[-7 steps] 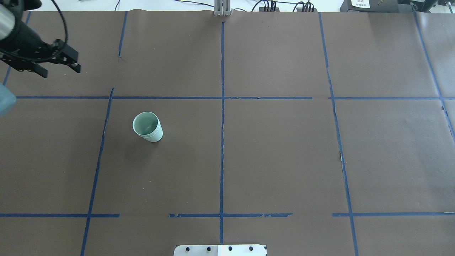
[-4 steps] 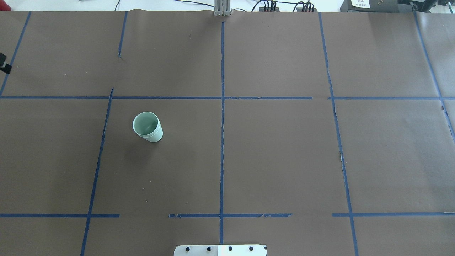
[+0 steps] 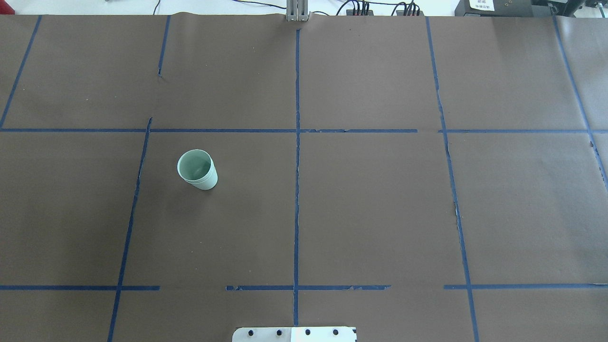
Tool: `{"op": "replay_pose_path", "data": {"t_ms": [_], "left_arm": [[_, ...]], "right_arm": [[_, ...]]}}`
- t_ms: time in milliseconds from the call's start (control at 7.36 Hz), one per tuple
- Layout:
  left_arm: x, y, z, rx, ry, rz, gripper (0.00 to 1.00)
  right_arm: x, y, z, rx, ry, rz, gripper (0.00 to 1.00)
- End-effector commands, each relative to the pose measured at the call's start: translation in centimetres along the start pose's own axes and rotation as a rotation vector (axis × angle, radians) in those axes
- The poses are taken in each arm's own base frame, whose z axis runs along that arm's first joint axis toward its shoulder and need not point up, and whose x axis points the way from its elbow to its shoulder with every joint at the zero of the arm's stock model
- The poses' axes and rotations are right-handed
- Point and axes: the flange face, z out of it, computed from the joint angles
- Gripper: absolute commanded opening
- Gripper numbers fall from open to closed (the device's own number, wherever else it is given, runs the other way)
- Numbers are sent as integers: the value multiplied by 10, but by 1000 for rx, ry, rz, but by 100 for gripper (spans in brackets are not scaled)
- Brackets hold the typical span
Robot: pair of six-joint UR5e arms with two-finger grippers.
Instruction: Stack cups
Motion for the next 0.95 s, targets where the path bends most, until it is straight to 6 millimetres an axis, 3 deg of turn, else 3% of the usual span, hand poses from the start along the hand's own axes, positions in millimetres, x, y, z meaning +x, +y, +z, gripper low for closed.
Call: {"op": "replay_pose_path", "data": {"t_ms": [0,407,815], "left_arm": [[-23,31,19,-38,4,-34,100],[-36,38,33,-72,9,-74,100],[-36,37,32,-69,10,-70,100]], "right_arm": [[0,0,0,0,0,0,100],[0,0,0,0,0,0,100],[0,0,0,0,0,0,100]]}}
